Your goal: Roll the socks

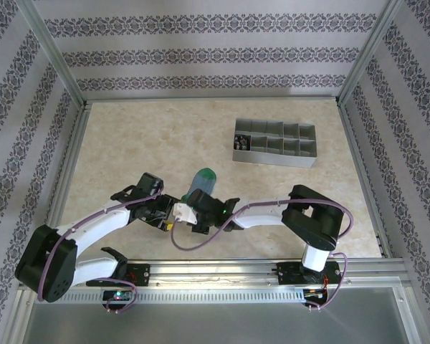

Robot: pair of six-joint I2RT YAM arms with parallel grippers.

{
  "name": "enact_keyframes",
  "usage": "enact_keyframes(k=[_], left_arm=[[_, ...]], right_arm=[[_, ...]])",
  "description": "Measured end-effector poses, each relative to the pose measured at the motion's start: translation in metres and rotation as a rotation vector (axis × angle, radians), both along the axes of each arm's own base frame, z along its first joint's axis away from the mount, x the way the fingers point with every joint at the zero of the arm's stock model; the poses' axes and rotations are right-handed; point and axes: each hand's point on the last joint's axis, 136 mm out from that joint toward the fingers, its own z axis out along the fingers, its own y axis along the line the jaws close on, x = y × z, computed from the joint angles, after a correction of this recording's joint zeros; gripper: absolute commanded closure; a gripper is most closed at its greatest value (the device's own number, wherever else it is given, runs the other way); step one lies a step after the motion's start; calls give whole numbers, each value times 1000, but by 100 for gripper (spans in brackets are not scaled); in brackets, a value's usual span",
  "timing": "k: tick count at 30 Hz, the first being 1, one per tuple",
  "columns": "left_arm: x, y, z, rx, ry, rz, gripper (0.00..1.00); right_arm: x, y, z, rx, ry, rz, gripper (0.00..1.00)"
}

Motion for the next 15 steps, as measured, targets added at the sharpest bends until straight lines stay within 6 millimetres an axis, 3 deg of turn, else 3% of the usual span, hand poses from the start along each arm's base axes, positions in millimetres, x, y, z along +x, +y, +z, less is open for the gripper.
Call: enact_keyframes(k=[3, 10, 15], left_arm=[[-1, 1, 4, -20, -32, 5, 27], [1, -2, 1, -51, -76, 1, 38], [9, -14, 4, -77, -127, -25, 39]], right_arm=[[4, -3, 2, 61, 160, -18, 100], [16, -7, 4, 185, 509, -81, 100], [23, -10, 5, 243, 724, -129, 100]])
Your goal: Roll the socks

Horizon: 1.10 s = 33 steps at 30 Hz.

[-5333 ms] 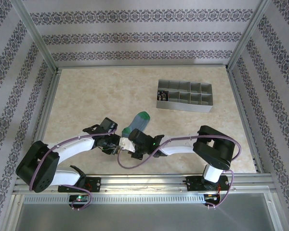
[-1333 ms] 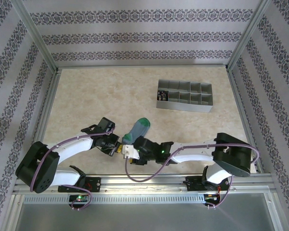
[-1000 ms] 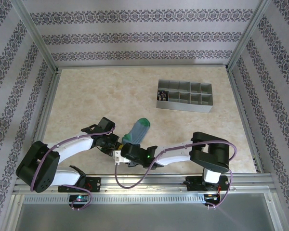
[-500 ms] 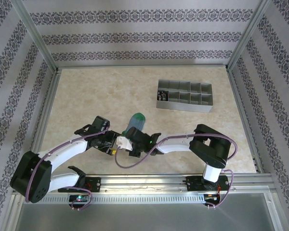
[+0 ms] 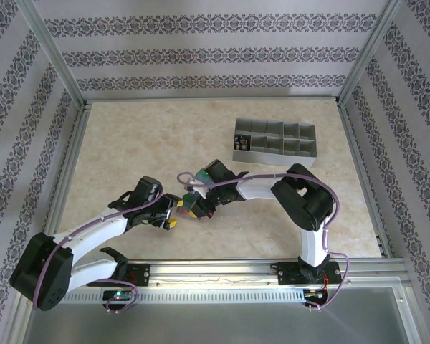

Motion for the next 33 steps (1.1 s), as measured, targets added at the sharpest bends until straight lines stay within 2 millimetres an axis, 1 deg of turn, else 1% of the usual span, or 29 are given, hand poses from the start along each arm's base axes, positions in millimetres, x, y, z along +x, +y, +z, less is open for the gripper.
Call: enact_keyframes(k=[5, 8, 11, 13, 14, 15, 16, 17, 19, 21, 23, 25, 26, 28, 30, 32, 33], left_arm=[[6, -9, -10, -2, -1, -19, 41], [10, -11, -18, 6, 8, -18, 43], [11, -14, -24, 7, 31, -22, 49], [10, -15, -27, 11, 54, -24, 62], [9, -15, -29, 13, 69, -27, 71], [9, -16, -30, 12, 77, -27, 85], [10, -18, -30, 12, 79, -28, 95], [11, -20, -31, 13, 78, -32, 100], [14, -23, -28, 17, 68, -34, 100], [12, -25, -27, 30, 79, -44, 100], [6, -25, -26, 45, 97, -53, 100], [-4, -19, -25, 70, 128, -51, 100], [-9, -15, -25, 86, 146, -47, 100], [-16, -9, -25, 113, 177, -42, 100], [-22, -5, -25, 131, 208, -40, 100], [-25, -3, -25, 140, 224, -40, 100], [-26, -2, -25, 142, 228, -40, 100]], right_arm=[[4, -4, -1, 42, 180, -26, 100], [3, -5, -1, 53, 239, -28, 100], [1, -6, -1, 51, 272, -31, 100], [1, -6, -1, 47, 286, -34, 100], [0, -7, -1, 44, 293, -36, 100], [-1, -7, -1, 42, 297, -35, 100], [-1, -7, -1, 39, 301, -35, 98], [-3, -8, -1, 34, 307, -35, 93], [-2, -12, 0, 17, 291, -48, 82], [-3, -16, -1, -3, 231, -57, 69], [-10, -22, 2, -21, 131, -64, 60], [-23, -31, 6, -47, -17, -63, 55], [-34, -35, 10, -57, -100, -49, 52], [-55, -36, 20, -65, -293, 5, 50], [-73, -25, 30, -73, -486, 70, 49], [-81, -14, 34, -82, -641, 110, 48], [-83, -11, 33, -100, -707, 125, 48]])
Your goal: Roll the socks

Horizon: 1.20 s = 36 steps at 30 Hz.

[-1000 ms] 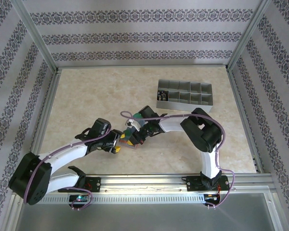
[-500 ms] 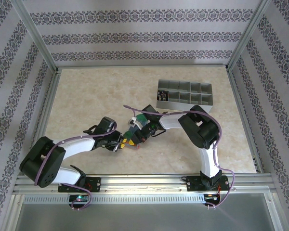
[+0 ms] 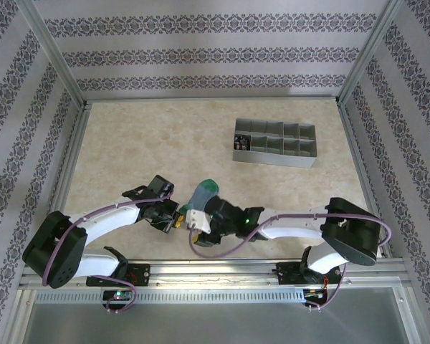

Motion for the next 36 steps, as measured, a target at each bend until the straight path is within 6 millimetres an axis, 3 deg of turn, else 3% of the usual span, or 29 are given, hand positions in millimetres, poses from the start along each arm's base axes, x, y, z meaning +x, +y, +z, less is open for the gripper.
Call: enact_keyframes(k=[4, 7, 10, 12, 17, 20, 22, 25, 29, 33, 36], left_arm=[[-2, 1, 0, 8, 13, 0, 100], [-1, 1, 0, 12, 19, 0, 100], [-1, 1, 0, 14, 21, 0, 100], [-1, 1, 0, 14, 20, 1, 100], [1, 4, 1, 28, 3, 9, 100], [4, 6, 2, 36, -12, 15, 100], [5, 6, 2, 36, -23, 22, 92], [8, 6, 4, 25, -49, 34, 63], [17, 13, 10, 25, -97, 88, 35], [19, 18, 13, 25, -132, 110, 32], [18, 22, 13, 27, -156, 122, 37]], right_arm=[[1, 9, -20, -129, -230, 37, 48], [13, 14, -36, -226, -364, 40, 50], [24, 16, -39, -271, -448, 35, 53], [33, 19, -37, -290, -491, 24, 61], [45, 20, -40, -318, -513, -10, 94], [49, 20, -40, -307, -476, -28, 100], [51, 20, -40, -289, -428, -33, 100], [55, 20, -40, -246, -312, -34, 100], [56, 23, -37, -174, -137, -10, 100], [57, 25, -33, -88, 37, 6, 100], [52, 27, -31, -40, 153, 22, 100]])
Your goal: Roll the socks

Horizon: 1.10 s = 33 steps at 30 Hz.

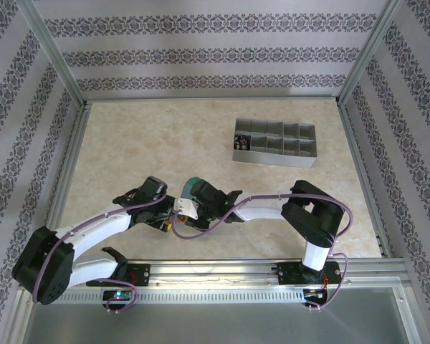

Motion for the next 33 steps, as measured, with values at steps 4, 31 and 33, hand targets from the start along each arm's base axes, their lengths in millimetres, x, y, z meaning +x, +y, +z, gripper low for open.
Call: enact_keyframes(k=[4, 31, 33], left_arm=[[2, -4, 7, -36, -43, -8, 39], [37, -37, -12, -87, -102, -99, 60], [36, -39, -15, -86, -88, -113, 86]], right_arm=[[17, -11, -2, 47, 183, -80, 100], [50, -31, -2, 160, 850, -250, 100], [49, -32, -2, 150, 853, -249, 100]])
